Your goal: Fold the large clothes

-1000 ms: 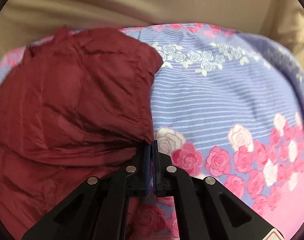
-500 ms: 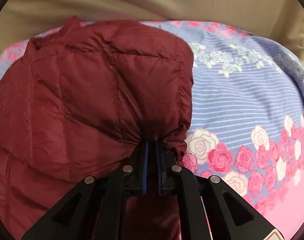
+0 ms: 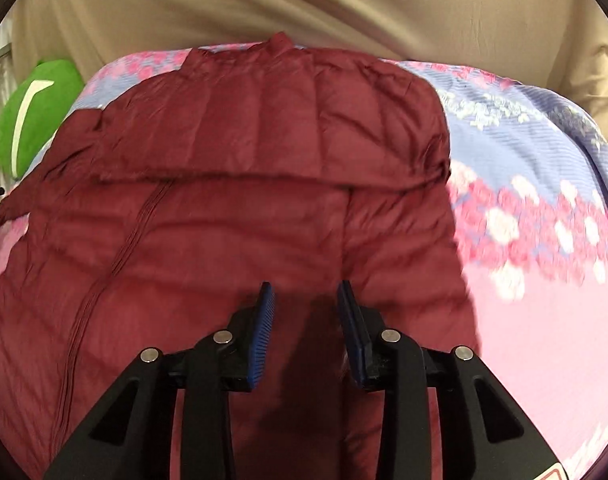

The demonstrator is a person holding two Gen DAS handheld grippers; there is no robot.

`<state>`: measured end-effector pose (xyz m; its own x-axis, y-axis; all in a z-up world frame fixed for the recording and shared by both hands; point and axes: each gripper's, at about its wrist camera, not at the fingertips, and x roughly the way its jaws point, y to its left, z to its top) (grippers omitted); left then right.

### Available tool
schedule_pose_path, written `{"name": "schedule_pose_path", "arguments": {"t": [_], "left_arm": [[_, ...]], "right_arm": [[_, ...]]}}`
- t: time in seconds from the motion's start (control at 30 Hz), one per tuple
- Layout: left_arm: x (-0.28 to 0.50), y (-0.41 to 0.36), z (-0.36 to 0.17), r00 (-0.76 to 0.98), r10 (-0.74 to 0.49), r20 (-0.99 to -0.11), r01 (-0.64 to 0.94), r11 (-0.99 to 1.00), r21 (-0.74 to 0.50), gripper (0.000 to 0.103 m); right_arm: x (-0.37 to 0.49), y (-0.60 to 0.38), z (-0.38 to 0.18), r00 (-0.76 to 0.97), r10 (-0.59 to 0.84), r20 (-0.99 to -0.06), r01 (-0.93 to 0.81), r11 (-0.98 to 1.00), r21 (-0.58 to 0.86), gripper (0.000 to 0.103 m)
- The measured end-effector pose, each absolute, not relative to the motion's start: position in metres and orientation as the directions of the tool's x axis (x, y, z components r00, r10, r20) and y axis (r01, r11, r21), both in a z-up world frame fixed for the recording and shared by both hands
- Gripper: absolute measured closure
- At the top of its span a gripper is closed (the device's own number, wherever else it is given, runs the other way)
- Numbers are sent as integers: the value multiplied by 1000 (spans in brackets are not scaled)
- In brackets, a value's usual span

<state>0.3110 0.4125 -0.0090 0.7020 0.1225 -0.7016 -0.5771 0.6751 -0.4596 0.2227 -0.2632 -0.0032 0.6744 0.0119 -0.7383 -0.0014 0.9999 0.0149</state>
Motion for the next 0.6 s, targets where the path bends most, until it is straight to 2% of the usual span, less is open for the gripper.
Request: {"name": "schedule_pose_path", "arguments": {"t": [0.07,0.13,0.23,0.27,0.3,0.33,0.4,0.5,0.6], "left_arm": [[302,450,-24,699,114,-706,-622,582,-523,18],[295,471,-27,748,93,-657,-591,544,-595,19],[301,478,-27,762,88,-642,-582,528,-618,20],[304,477,-27,766,84,-637,-574,536,-619,34],[310,476,-26,769,75,-634,-563,549,-618,53],[317,473,-24,766,63,-640,-556,564,-610,62],[322,468,-18,779,46,-626,-523,598,-607,99],[325,436,15,817,63,-574,-453,686,-570,101],[328,376,69,867,64,-495,-333,813,-478,102]], "right_arm": [[215,-258,-9,681,-2,-733,7,1000,4,66],[208,-257,-14,685,-14,-728,22,1000,2,64],[203,-260,-20,687,-9,-727,36,999,22,64],[202,-259,-20,689,-9,-725,38,999,24,63],[202,-259,-20,690,-9,-723,39,999,25,63],[201,-260,-21,693,-10,-721,43,999,28,62],[201,-261,-22,694,-6,-720,45,998,35,60],[201,-265,-22,694,9,-719,51,997,61,58],[201,-266,-22,696,13,-718,53,996,69,57]]}}
